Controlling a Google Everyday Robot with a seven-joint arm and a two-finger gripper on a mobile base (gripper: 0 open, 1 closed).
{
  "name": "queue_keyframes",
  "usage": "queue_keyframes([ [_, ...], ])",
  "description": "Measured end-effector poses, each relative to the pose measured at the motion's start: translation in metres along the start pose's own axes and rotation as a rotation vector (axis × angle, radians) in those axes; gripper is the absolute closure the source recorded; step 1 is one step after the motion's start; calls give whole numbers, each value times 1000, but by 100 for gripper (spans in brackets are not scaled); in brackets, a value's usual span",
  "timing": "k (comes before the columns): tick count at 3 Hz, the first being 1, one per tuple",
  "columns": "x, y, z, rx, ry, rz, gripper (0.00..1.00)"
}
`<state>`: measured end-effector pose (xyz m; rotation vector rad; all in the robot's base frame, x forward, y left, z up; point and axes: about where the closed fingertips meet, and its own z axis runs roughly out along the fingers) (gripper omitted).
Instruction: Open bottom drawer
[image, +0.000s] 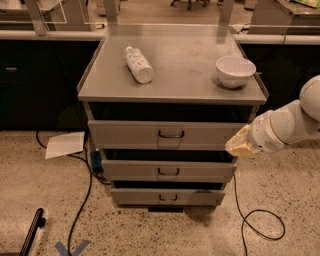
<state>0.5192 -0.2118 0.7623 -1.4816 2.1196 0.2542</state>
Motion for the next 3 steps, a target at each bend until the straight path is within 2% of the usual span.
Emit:
queue_keyframes([
  [1, 14, 16, 44, -72, -72, 41, 100],
  [2, 32, 37, 98, -93, -169, 122, 100],
  [3, 43, 63, 152, -77, -180, 206, 100],
])
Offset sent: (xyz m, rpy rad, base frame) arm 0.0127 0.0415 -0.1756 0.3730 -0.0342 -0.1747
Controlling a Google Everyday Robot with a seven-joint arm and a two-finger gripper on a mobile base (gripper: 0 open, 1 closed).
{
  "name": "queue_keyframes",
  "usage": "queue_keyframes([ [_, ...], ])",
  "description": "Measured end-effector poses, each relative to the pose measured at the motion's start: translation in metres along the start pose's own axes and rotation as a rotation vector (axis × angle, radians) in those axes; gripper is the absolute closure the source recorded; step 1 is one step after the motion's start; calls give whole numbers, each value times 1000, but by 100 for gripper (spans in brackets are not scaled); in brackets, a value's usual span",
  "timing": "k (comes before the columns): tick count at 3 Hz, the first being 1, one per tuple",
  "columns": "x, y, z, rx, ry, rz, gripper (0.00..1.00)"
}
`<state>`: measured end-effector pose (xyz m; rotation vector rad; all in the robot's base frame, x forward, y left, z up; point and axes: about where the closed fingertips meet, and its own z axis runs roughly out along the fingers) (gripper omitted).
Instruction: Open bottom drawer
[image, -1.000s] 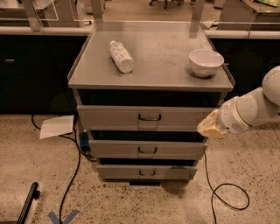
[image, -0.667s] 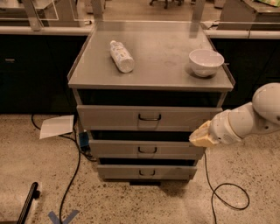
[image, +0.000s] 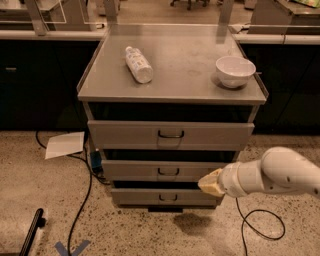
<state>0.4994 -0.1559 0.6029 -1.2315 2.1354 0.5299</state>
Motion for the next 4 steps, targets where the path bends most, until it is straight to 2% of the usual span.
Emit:
queue_keyframes([
  [1, 35, 23, 53, 16, 74, 124, 100],
  [2, 28, 19, 67, 54, 62, 183, 100],
  [3, 29, 19, 67, 55, 61, 184, 100],
  [4, 36, 13, 73, 89, 8, 240, 100],
])
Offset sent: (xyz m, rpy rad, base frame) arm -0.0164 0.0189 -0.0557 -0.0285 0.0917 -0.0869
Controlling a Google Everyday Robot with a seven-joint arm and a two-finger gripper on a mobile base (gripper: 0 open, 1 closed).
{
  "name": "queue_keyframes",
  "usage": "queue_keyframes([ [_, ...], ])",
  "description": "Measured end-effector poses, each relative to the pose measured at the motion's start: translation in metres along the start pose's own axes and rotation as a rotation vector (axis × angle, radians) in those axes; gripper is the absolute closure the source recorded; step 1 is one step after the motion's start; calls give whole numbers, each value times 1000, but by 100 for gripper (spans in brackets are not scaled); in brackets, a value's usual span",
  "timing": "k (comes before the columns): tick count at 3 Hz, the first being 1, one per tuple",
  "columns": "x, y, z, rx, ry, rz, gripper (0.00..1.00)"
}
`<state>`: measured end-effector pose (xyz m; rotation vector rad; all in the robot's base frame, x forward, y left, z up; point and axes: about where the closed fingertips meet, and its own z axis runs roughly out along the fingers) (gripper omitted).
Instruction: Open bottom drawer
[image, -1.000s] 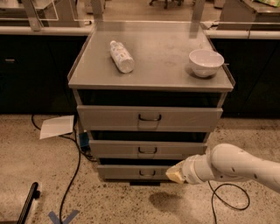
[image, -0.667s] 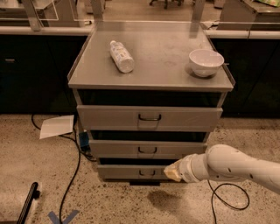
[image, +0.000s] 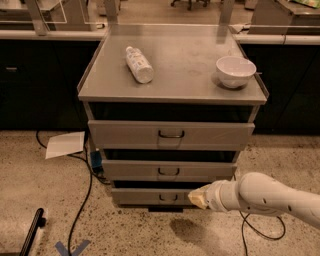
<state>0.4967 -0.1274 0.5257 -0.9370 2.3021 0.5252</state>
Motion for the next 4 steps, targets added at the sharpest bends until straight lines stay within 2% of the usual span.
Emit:
queue_keyframes([
  [1, 34, 15, 27, 19, -129, 192, 100],
  [2, 51, 6, 51, 91, -268, 336, 100],
  [3, 59, -7, 59, 153, -306, 390, 100],
  [4, 59, -7, 59, 153, -306, 390, 100],
])
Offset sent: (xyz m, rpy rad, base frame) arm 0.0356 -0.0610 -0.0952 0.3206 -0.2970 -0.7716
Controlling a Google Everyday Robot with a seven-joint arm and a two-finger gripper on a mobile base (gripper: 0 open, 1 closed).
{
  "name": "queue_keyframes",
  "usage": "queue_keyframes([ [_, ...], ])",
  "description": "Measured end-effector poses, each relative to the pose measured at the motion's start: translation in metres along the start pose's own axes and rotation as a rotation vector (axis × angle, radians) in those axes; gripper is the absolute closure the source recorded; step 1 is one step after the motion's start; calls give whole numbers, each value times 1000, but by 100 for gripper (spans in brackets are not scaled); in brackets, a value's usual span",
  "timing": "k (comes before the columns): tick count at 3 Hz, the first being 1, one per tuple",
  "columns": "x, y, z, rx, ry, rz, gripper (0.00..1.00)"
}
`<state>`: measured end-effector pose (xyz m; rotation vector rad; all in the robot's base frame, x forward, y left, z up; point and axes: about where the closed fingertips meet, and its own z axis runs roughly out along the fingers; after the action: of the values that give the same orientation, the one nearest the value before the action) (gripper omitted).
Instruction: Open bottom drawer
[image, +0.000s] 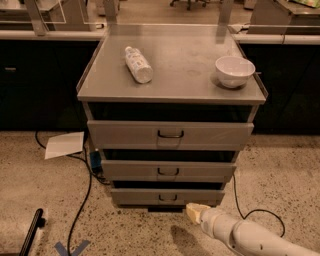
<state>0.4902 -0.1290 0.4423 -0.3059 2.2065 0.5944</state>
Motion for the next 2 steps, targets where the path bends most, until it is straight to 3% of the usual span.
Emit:
queue_keyframes([
  [2, 25, -37, 37, 64, -84, 51, 100],
])
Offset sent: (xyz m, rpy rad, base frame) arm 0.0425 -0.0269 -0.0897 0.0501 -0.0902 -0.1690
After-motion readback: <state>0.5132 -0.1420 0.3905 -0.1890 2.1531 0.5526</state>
